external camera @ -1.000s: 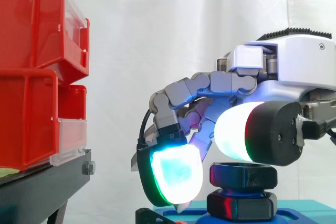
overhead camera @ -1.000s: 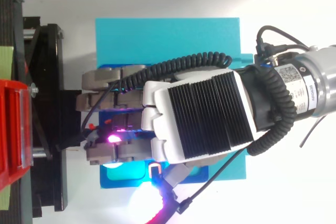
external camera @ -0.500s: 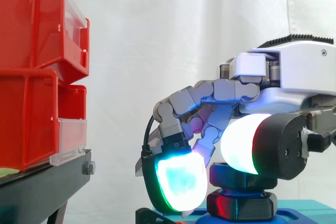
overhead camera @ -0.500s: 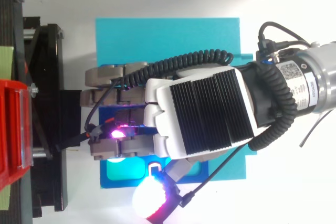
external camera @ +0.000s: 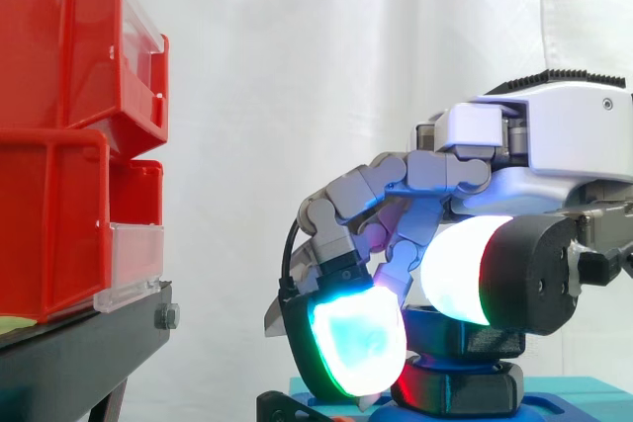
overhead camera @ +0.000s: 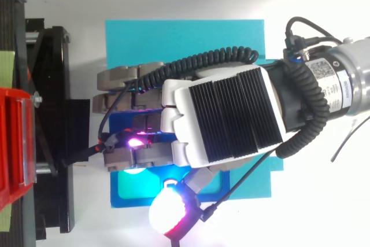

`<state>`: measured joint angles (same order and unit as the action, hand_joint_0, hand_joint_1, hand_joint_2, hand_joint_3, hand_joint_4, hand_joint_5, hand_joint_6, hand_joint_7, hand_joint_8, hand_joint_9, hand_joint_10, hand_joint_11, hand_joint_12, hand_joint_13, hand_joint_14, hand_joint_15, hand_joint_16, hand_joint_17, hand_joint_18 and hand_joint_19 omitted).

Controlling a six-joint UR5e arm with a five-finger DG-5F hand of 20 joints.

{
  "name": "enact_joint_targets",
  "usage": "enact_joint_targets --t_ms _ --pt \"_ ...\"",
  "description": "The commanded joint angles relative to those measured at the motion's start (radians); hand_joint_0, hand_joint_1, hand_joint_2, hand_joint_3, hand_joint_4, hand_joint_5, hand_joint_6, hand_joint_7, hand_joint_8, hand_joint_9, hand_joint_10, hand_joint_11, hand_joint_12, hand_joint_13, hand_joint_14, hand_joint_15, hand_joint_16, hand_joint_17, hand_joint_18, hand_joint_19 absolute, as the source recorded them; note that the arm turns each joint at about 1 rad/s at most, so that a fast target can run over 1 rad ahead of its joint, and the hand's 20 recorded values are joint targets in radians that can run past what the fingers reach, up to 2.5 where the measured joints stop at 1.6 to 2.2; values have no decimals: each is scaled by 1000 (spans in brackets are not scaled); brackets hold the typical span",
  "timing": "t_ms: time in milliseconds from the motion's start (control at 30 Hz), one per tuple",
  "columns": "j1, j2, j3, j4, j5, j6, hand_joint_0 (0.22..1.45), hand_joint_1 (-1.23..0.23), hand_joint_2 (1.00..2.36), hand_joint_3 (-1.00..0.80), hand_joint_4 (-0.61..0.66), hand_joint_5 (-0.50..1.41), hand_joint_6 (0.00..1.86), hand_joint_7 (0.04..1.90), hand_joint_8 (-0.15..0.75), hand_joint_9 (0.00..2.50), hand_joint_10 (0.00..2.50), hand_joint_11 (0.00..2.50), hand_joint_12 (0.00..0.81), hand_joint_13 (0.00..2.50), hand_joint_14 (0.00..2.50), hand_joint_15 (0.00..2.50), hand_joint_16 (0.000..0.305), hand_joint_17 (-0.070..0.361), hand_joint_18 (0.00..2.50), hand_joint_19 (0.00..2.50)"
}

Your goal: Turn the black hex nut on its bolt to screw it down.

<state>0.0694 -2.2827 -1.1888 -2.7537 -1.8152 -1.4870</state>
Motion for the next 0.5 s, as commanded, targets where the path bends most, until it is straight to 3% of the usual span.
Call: enact_joint_targets --t_ms 0,467 --pt "-6 0 0 6 -15 1 500 -290 1000 -500 122 3 632 1349 315 1220 16 381 397 670 7 203 52 117 395 340" --pt "-29 0 0 26 -27 1 500 -290 1000 -500 122 2 629 1349 312 1211 17 368 398 674 8 207 52 118 406 347"
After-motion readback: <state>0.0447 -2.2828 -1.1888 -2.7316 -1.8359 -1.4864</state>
